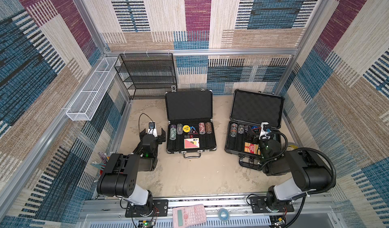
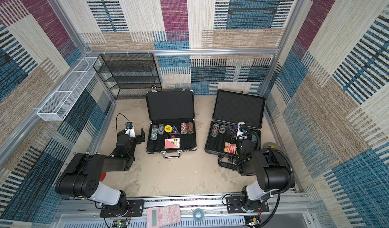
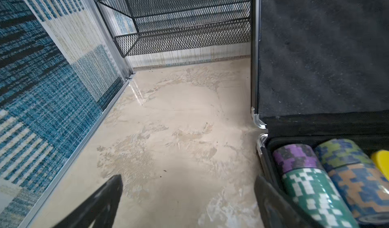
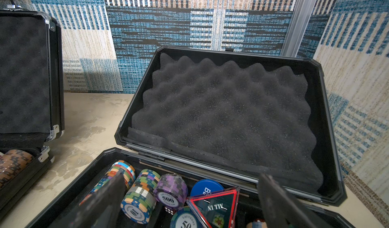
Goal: Open the poker set cases
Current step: Reset both arms
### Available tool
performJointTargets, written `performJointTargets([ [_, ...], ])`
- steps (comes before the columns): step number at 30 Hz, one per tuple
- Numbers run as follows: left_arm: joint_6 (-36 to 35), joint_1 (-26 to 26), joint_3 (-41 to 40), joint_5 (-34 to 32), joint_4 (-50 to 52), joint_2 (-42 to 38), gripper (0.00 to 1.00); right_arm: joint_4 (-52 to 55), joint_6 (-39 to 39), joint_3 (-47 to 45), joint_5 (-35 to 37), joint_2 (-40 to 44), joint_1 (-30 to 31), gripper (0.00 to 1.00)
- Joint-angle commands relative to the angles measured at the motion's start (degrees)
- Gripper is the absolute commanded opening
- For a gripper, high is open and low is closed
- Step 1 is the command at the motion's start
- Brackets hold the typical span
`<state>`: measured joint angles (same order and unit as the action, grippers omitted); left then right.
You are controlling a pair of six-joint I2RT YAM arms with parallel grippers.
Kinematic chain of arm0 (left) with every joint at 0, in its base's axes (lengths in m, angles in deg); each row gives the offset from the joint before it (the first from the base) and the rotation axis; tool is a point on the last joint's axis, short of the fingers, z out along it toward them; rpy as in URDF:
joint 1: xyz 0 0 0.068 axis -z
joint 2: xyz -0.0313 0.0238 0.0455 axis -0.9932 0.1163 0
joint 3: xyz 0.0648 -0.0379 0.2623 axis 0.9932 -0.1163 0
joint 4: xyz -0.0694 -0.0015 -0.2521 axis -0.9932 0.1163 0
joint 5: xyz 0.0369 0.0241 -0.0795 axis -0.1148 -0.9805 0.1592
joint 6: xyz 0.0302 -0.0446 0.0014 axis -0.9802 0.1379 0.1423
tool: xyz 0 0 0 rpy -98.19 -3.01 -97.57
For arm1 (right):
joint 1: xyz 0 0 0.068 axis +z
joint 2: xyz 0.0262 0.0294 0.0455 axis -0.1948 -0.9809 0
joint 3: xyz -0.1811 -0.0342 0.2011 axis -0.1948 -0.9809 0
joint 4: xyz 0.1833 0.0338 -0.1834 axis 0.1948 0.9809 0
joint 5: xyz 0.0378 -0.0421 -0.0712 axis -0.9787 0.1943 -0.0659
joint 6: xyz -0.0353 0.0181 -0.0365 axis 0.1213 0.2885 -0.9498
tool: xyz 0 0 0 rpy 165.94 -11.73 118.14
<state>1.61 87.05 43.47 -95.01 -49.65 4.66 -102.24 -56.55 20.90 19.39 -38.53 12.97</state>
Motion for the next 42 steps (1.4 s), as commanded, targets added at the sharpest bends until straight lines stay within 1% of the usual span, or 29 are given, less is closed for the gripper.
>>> performJointTargets([
  [1,4.07,-3.12,3.14,5.68,8.89,0.14,1.00,-1.13,0.36,0.28,-0.57,0.09,-0.06,0.99],
  [3,4.87,-4.16,3.40,7.15,9.13,0.18,0.98,-1.18,0.36,0.24,-0.51,0.01,-0.07,0.99],
  [4,4.86,-4.17,3.35,7.23,9.13,0.18,1.00,-1.12,0.28,0.24,-0.57,0.12,-0.07,0.99],
  [5,4.88,-4.17,3.42,7.24,9.23,0.08,0.99,-1.11,0.37,0.25,-0.54,0.11,-0.07,0.99],
  [42,4.95,-4.16,3.19,7.22,8.92,0.04,0.99,-1.15,0.36,0.26,-0.57,0.11,-0.06,0.99],
])
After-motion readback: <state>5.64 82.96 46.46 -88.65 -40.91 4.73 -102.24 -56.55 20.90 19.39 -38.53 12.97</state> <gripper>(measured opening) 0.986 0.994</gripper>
